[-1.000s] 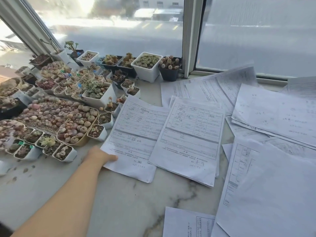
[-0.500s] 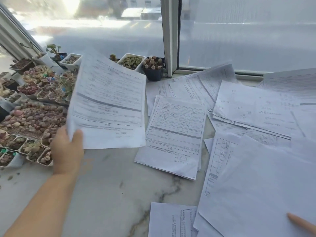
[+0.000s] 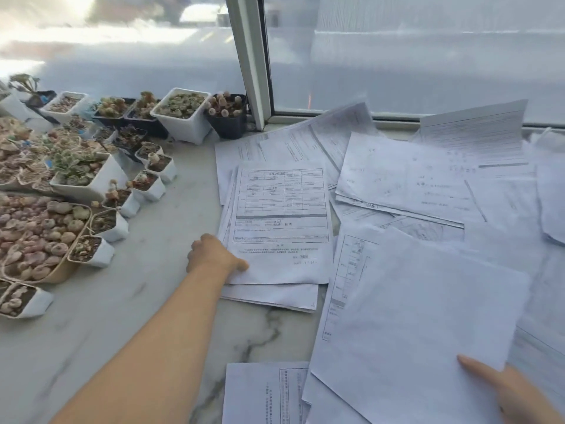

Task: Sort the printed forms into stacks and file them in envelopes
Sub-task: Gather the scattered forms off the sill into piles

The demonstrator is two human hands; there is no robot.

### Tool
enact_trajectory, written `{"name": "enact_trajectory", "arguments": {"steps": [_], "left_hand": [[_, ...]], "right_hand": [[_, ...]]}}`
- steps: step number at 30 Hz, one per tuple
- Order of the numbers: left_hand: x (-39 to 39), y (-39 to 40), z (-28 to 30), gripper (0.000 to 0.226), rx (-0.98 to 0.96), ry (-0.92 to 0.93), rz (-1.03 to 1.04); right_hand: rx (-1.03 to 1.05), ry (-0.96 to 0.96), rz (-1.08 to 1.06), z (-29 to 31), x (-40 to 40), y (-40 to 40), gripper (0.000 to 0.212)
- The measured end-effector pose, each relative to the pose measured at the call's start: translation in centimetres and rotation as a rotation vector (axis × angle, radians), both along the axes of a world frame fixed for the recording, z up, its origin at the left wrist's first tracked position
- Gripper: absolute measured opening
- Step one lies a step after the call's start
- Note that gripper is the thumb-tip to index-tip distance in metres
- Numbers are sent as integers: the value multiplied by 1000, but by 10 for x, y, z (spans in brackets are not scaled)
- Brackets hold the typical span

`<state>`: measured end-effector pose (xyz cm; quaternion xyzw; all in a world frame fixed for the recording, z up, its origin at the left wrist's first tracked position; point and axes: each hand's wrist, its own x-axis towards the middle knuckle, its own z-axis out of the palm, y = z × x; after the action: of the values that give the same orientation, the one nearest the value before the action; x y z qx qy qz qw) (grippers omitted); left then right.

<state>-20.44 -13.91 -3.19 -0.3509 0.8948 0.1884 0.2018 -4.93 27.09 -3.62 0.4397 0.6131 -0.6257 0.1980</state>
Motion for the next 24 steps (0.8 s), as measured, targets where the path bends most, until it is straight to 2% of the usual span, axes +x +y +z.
{"name": "enact_trajectory", "arguments": {"steps": [4,7,10,14,18,21,23,24], "left_hand": [[-17,2,3,84,-28,-149,30],[-17,4,0,62,-43,-98,26],[-5,8,0,40,191,109,97],[23,-3,28,50,648,273,89],[56,-45,61,39,799,459,202],[84,-38,81,37,1053,462,185],[103,-7,80,49,1152,371,73],[112,15,76,50,1163,326,7]], "right_hand": [[-52,14,29,-7,-2,12,34],[-109,17,23,-7,-2,13,29],[-142,64,17,-9,1,15,25],[-240,119,-16,-6,3,12,29],[-351,118,16,2,1,11,33],[-329,114,14,5,-4,11,29],[-335,99,-29,6,-9,12,26],[-356,98,-61,8,-11,13,33]]}}
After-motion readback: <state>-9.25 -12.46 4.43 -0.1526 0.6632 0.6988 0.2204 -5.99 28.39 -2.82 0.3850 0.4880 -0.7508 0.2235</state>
